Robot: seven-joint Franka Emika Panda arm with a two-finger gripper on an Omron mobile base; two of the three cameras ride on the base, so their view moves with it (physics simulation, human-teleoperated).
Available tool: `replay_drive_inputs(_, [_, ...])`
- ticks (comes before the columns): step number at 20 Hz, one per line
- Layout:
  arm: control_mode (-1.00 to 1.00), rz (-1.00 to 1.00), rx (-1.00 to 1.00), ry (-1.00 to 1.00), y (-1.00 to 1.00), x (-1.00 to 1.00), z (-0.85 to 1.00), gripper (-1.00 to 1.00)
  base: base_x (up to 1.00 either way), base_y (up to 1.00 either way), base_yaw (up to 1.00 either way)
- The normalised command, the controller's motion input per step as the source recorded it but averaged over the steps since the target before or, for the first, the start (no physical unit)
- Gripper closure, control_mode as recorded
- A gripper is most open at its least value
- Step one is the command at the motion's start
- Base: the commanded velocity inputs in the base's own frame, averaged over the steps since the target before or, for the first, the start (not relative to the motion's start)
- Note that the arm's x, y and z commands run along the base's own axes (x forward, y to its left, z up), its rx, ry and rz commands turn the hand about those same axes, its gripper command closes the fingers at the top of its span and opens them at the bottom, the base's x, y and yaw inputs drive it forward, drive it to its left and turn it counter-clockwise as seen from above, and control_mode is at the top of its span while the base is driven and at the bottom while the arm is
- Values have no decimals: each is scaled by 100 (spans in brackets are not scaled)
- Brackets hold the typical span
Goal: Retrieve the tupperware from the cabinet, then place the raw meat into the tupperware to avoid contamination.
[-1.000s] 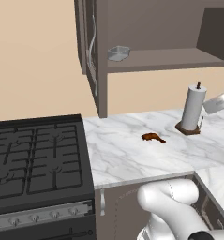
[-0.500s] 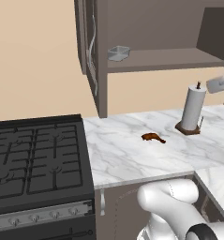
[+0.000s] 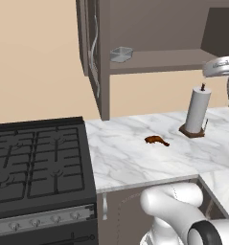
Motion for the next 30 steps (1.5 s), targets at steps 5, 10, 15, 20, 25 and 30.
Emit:
replay_drive_inputs(5, [-100, -7, 12, -5, 3, 31, 6, -100, 0, 0, 0])
replay_drive_inputs(10, [-100, -1, 15, -8, 4, 20, 5, -100, 0, 0, 0])
replay_drive_inputs(15, [-100, 0, 14, -7, 11, 26, 0, -100, 0, 0, 0])
replay_drive_inputs(20, [-100, -1, 11, -3, 28, 37, 0, -100, 0, 0, 0])
replay_drive_inputs(25, [-100, -3, 8, 0, 37, 48, 0, -100, 0, 0, 0])
replay_drive_inputs(30, [-100, -3, 8, 0, 26, 52, 0, -100, 0, 0, 0])
